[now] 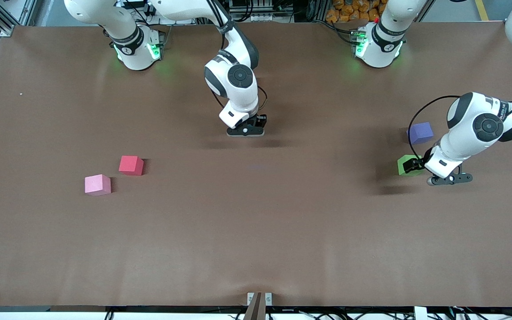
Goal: Arrange blocks into number 1
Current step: 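Lower the cyan cube beside the pink cube with the right gripper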
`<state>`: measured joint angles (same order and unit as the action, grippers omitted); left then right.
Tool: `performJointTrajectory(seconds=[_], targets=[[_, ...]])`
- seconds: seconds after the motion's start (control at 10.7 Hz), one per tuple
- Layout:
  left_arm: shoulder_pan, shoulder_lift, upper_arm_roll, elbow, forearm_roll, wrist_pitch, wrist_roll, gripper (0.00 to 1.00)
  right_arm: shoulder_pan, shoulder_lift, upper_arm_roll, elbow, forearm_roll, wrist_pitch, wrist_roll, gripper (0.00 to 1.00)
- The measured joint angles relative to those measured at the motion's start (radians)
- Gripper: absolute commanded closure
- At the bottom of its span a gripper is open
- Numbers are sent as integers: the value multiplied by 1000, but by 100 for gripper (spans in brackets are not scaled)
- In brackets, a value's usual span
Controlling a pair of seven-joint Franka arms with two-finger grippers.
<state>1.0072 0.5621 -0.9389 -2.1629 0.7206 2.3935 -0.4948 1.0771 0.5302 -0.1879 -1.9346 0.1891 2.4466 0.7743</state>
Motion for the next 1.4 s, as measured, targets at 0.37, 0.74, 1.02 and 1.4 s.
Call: performJointTrajectory(seconds=[0.37, 0.74, 1.02, 1.4], targets=[[0, 24, 0, -6, 0, 0, 0, 0, 0, -2, 0, -17, 0, 10, 0, 42], [0, 58, 0, -12, 0, 0, 0, 99, 0, -9, 0, -19, 0, 12, -14, 42], [0, 70, -1, -12, 0, 1, 0, 100, 0, -9, 0, -22, 0, 12, -68, 42], [0, 70, -1, -12, 0, 1, 0, 100, 0, -14, 0, -25, 0, 12, -91, 41]])
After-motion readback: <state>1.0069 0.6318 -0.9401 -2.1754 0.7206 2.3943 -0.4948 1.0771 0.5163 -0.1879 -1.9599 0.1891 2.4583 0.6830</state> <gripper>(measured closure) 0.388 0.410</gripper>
